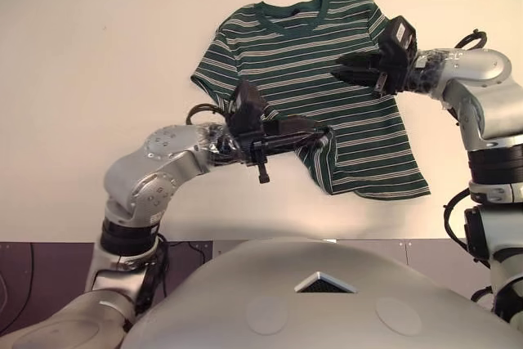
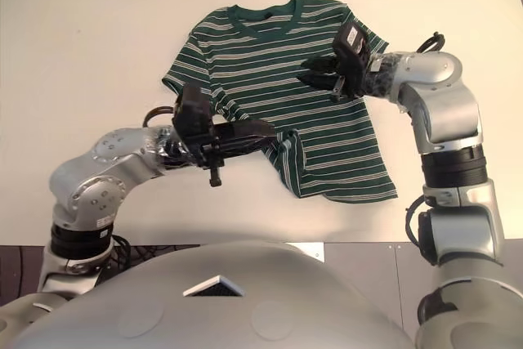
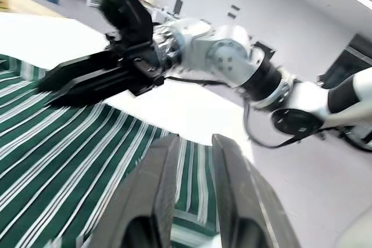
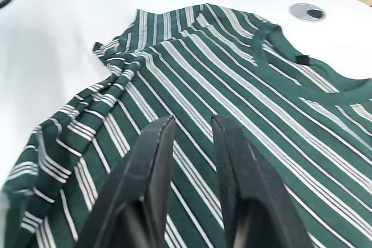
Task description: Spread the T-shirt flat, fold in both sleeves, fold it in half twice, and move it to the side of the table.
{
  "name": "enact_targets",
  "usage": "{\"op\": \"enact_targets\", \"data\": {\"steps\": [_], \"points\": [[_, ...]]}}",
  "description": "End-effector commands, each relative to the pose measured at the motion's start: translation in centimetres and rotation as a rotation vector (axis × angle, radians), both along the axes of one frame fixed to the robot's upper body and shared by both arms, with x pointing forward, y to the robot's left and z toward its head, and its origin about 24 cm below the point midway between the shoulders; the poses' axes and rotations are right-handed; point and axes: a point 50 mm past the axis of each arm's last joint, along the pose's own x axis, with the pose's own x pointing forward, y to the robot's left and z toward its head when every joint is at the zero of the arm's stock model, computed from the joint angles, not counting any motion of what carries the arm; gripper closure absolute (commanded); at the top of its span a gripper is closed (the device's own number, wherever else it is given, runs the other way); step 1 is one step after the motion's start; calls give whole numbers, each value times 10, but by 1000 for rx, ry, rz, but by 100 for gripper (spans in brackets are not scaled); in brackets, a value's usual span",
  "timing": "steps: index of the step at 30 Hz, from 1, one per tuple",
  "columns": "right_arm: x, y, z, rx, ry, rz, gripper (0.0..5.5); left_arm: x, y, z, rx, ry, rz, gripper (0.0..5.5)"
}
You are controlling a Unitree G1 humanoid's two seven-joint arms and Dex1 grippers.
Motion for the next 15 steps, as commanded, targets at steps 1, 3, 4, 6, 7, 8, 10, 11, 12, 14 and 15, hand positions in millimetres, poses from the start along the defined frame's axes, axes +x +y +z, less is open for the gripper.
{"op": "enact_targets", "data": {"steps": [1,3,4,6,7,8,10,11,12,14,15], "points": [[6,-2,7,-22,-27,19,436,-27,17,-17,124,74,8,452],[8,-4,7,-21,-29,14,436,-34,31,-20,169,83,38,452],[7,-5,6,-26,-24,17,436,-28,40,-17,188,55,79,452],[3,-7,1,-64,-5,60,436,-8,52,-7,206,-38,186,452],[0,-9,-5,-107,0,93,436,7,57,0,197,-92,262,452],[-1,-12,-8,-135,4,112,436,18,60,5,186,-132,314,452],[-1,-14,-11,-156,4,124,436,43,64,8,165,-178,440,452],[0,-13,-11,-157,2,125,436,53,65,5,168,-180,491,452],[1,-13,-12,-158,-3,124,436,65,69,-7,208,-160,561,452],[3,-11,-12,-152,-13,117,436,79,74,-44,343,-69,628,452],[4,-11,-12,-150,-18,112,436,81,75,-59,388,-24,633,452]]}}
